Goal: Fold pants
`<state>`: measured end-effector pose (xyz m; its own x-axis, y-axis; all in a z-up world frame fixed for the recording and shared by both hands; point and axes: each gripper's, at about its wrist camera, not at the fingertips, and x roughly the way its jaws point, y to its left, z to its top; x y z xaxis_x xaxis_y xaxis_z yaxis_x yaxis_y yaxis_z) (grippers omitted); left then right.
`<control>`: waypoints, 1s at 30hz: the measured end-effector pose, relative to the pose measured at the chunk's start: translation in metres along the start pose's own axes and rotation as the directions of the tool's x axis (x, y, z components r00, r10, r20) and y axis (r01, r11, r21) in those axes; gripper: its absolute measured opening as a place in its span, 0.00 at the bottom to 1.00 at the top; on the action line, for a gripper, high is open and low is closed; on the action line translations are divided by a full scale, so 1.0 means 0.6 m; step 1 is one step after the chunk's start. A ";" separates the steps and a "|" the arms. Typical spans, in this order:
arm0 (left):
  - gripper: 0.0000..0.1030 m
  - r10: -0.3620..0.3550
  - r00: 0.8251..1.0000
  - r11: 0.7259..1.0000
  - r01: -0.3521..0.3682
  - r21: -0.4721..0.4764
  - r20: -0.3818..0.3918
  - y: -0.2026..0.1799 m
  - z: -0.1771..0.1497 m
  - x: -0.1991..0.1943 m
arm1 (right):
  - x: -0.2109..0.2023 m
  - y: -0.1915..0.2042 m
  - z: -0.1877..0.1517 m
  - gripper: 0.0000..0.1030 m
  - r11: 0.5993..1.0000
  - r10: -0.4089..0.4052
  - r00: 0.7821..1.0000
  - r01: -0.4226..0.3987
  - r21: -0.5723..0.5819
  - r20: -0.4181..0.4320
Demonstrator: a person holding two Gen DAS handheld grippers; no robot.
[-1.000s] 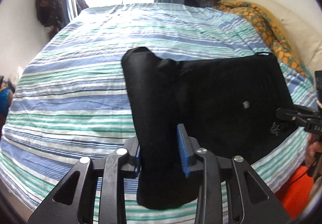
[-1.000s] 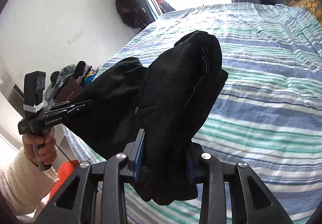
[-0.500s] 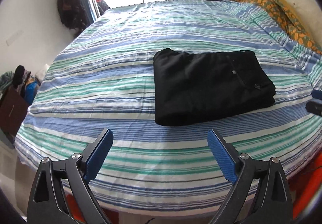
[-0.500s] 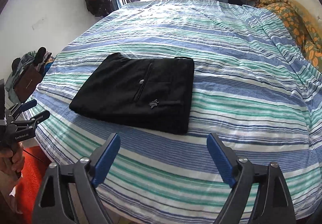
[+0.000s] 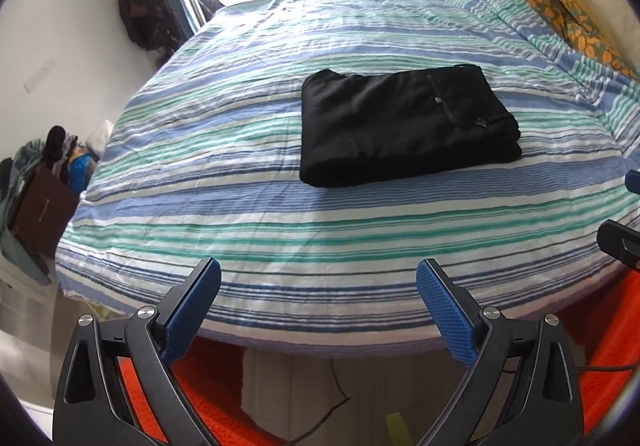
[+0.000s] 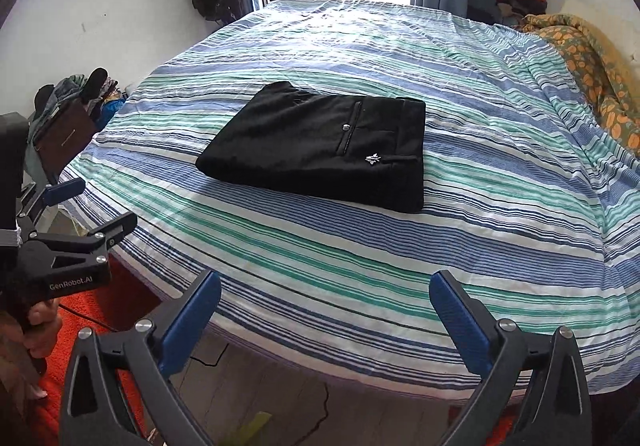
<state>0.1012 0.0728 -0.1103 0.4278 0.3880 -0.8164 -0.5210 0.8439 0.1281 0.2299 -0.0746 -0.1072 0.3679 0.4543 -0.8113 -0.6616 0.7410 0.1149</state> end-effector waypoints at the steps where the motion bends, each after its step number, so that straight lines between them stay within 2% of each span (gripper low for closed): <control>1: 0.96 -0.004 1.000 1.000 0.004 -0.003 -0.006 0.000 -0.003 -0.005 | -0.005 0.001 -0.001 1.00 1.000 -0.003 1.000 0.003 0.004 -0.002; 5: 0.96 0.003 1.000 1.000 -0.003 0.008 -0.015 -0.006 -0.010 -0.027 | -0.021 0.003 -0.011 1.00 0.999 -0.028 0.999 0.029 0.026 -0.015; 11: 0.96 -0.038 0.999 0.999 0.038 -0.022 -0.023 0.002 -0.011 -0.054 | -0.040 0.017 -0.029 1.00 0.999 -0.031 0.998 0.033 0.037 -0.050; 15: 0.96 -0.013 1.000 1.000 0.013 0.012 -0.005 -0.003 -0.012 -0.077 | -0.060 0.031 -0.043 1.00 0.999 -0.037 0.997 0.038 0.009 -0.062; 20: 0.99 -0.038 0.999 0.999 0.038 0.032 -0.025 -0.011 -0.019 -0.096 | -0.077 0.038 -0.054 1.00 1.000 -0.004 0.995 0.005 0.008 -0.098; 30: 1.00 -0.031 0.998 0.999 0.032 0.020 -0.045 -0.012 -0.017 -0.110 | -0.109 0.046 -0.029 1.00 1.000 -0.027 0.999 0.027 -0.006 -0.041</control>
<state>0.0692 0.0373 -0.0632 0.4098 0.3446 -0.8446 -0.4920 0.8632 0.1134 0.1759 -0.0926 -0.0609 0.3588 0.4138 -0.8367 -0.6554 0.7499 0.0898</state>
